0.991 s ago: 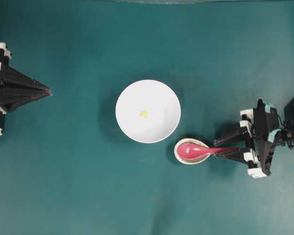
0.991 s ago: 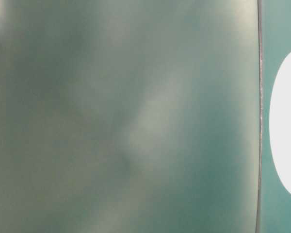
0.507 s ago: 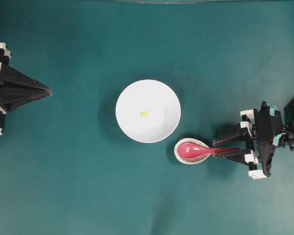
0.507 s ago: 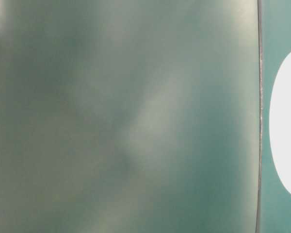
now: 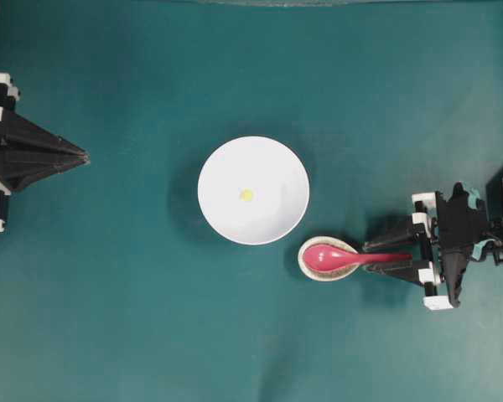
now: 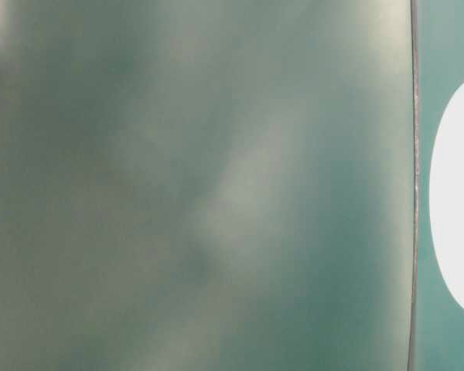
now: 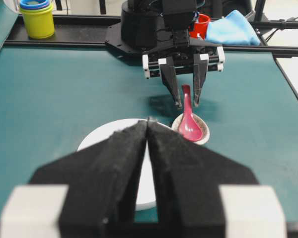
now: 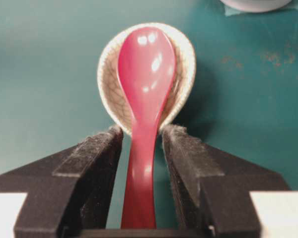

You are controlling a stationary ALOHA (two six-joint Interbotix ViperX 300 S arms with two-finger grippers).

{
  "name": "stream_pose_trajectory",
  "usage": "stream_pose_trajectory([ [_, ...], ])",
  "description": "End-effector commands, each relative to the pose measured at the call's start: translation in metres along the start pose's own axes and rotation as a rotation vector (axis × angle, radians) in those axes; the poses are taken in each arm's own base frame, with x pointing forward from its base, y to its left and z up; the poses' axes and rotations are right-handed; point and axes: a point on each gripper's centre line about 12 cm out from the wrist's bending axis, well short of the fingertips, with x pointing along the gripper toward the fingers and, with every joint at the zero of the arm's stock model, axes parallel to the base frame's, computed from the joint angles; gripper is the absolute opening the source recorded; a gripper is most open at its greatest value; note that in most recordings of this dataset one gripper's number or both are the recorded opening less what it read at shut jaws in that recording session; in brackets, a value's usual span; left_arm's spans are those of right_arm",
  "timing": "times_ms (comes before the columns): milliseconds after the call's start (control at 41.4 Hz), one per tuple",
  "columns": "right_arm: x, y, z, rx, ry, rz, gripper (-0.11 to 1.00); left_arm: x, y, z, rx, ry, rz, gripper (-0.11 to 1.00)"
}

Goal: Scoop the yellow hexagonal prism block from the bowl with a spoon using the right arm.
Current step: 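Lower the open right gripper around the pink spoon handle, then close the right gripper on the pink spoon handle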

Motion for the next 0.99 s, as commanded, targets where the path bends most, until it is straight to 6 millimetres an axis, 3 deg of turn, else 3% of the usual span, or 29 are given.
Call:
stream_pose_trajectory([
  [0,0.0002,0.0031,0.0025,-0.008,-0.038,0.010,0.45,0.0026,-0.0001,0.0081,0.002,-0.017,0.000,0.11],
  [967,0.0006,0.0044,-0.0002,-0.064,-0.041,0.015,0.45,0.0032,-0.0001,0.0075,0.000,-0.014,0.000,0.11],
])
